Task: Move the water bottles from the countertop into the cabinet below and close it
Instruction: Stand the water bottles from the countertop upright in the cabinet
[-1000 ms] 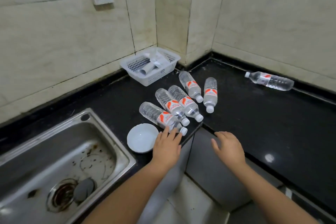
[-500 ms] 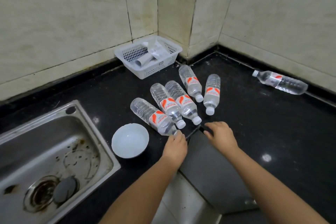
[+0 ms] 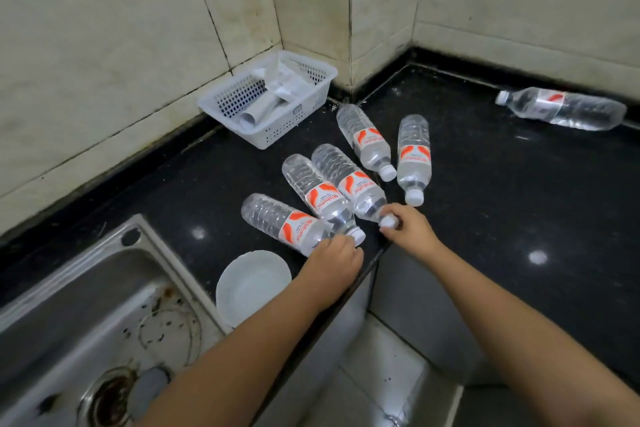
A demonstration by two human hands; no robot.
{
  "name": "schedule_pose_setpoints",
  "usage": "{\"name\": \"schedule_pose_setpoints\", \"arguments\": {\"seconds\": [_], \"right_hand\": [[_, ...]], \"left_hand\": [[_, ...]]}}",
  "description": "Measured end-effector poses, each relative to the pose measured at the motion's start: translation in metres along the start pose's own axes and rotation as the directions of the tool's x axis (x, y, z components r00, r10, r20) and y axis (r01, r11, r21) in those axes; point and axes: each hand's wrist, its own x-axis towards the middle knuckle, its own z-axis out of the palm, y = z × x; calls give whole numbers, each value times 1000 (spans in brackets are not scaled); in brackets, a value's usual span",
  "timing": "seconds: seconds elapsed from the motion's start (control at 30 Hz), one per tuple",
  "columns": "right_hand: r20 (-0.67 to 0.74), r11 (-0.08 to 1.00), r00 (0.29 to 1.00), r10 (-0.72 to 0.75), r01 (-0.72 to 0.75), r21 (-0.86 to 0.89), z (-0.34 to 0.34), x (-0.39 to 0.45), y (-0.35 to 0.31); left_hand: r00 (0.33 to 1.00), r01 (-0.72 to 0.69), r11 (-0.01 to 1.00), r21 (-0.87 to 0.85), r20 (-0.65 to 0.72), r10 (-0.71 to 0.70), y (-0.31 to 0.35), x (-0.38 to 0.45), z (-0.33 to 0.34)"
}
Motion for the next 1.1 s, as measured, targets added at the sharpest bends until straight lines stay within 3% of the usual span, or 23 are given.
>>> {"name": "schedule_pose_setpoints", "arguments": {"seconds": [0.17, 0.27, 0.37, 0.47, 0.57, 0.83, 1.1], "right_hand": [[-135, 1000, 991, 22, -23, -2, -12, -22, -6], [-160, 993, 985, -69, 52, -105, -28, -38, -14], [-219, 971, 965, -145, 96, -218, -51, -51, -28], [-270, 956, 933, -237, 176, -234, -71, -60, -58], [-235, 937, 932, -275, 206, -281, -85, -68, -87], [-199, 902, 968, -152, 54, -428, -152, -150, -101], [-294, 900, 940, -173, 30, -435, -223, -300, -47]], "left_hand": [[991, 88, 996, 30, -104, -84, -21, 2, -33], [974, 228, 973, 36, 8, -228, -36, -2, -66], [917, 399, 914, -79, 44, -396, -58, -6, -81], [859, 501, 853, -146, -32, -511, -71, -20, -99], [856, 479, 841, -253, -79, -511, -60, -33, -117], [853, 323, 828, -459, -238, -464, -6, -59, -174], [882, 122, 811, -572, -313, -353, 144, -105, -217]]}}
